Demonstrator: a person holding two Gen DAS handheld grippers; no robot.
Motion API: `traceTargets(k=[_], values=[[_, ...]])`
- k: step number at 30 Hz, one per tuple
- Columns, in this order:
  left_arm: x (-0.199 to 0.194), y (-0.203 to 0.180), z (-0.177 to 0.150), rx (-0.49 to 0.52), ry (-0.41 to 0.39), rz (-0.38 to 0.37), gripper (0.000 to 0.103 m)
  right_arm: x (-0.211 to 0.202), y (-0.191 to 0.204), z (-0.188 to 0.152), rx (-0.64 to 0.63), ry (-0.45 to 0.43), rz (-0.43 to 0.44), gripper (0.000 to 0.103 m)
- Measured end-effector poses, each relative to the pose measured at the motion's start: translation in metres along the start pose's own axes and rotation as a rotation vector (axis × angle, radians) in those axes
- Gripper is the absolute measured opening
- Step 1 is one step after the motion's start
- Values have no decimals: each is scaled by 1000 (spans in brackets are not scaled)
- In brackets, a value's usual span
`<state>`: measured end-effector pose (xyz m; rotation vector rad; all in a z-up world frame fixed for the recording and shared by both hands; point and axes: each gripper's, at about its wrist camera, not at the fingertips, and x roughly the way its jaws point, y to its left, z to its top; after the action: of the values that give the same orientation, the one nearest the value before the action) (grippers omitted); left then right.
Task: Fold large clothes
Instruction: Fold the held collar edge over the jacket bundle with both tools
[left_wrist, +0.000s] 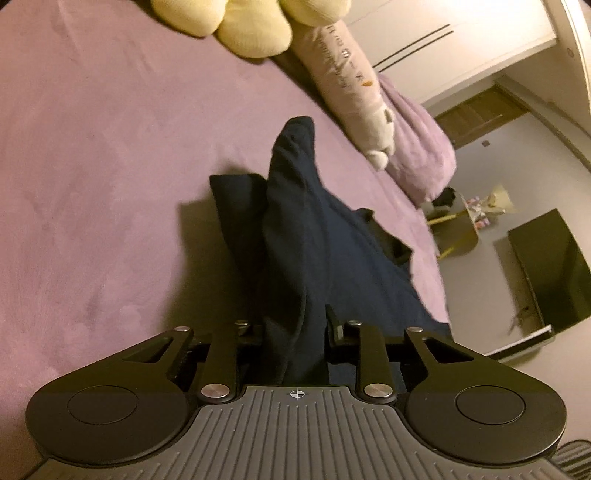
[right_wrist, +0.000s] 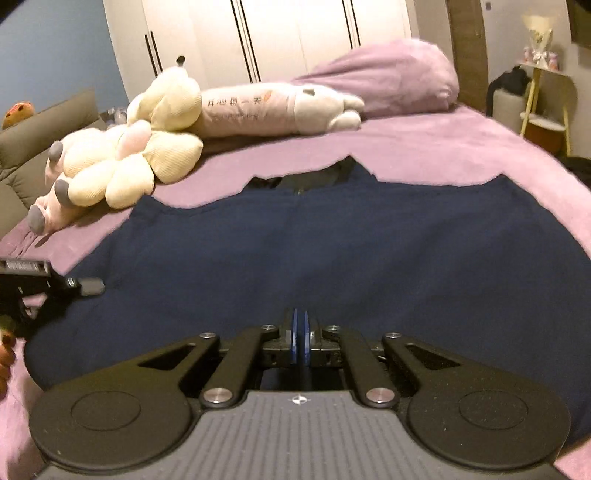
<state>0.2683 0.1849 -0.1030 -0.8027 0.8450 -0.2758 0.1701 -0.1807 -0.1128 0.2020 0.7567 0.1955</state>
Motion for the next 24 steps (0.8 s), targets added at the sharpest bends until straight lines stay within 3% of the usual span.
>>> traceTargets(k=[1,4,8,10,14,19,24], values=[[-2,-6,0,1,-6,4,27,12,-3,-4,3,43,-2,3],[-10,-21,3,7,-15,8,27,11,-12,2,64,43,21,0],[-12,-41,4,24,-20,12,27,-14,-15,-3,48,-78,7,0],[-12,-53,2,10,-14,-5,26,6,-23,-9,69,44,37,0],[-16,-91,1,1,-19,-32,25,6,-39,1,147,65,105,0],[2,-153,-9,42,0,-103,25,-22,-62,-3,236,-25,142,0],[60,-210,-48,97,79,-188,25,-53,-97,-6,311,-117,120,1]])
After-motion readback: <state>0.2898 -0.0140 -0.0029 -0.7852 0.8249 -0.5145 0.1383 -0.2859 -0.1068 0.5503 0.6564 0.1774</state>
